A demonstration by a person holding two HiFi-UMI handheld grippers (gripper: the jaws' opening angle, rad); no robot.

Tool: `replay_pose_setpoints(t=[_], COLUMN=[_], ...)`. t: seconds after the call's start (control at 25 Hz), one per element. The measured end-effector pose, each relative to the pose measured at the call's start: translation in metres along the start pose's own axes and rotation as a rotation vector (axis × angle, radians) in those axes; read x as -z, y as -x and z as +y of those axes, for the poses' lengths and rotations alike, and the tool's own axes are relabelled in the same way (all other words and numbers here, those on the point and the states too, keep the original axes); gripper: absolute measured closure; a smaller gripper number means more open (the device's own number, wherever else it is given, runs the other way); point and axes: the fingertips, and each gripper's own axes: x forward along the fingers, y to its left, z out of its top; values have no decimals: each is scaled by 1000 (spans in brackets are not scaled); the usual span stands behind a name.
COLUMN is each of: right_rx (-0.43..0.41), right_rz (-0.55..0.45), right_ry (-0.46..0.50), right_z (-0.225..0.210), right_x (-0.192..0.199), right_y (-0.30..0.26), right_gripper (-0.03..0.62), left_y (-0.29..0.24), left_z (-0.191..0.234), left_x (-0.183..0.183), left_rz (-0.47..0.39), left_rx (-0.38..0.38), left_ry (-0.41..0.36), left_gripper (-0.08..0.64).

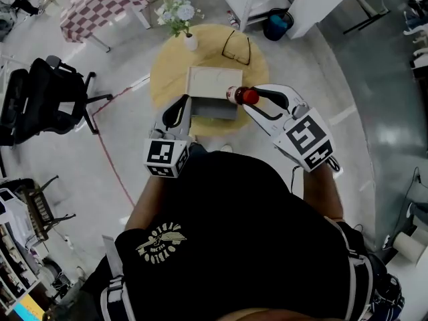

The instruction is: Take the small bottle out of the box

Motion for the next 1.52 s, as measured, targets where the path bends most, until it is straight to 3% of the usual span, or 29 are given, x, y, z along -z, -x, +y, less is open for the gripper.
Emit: replay_pose_setpoints(t=[0.32, 0.92, 1.16, 1.52], right_rx=[-39, 34, 56, 89], right_rz=[42, 287, 361, 409], right_ry=[-64, -264, -242, -224], right_z=[-4, -7, 7, 17], right_x=[33, 206, 262, 294], right_y=[-39, -199, -234, -252], right_gripper=[443, 443, 445, 443], left_y=[9, 5, -10, -22], left_z=[11, 71, 80, 80], left_x=[12, 52, 49, 40], left_rz=[41, 155, 162, 161], left_rx=[-29, -54, -17, 21], left_ry=[2, 46, 35, 10], left_gripper=[560, 560, 560, 560])
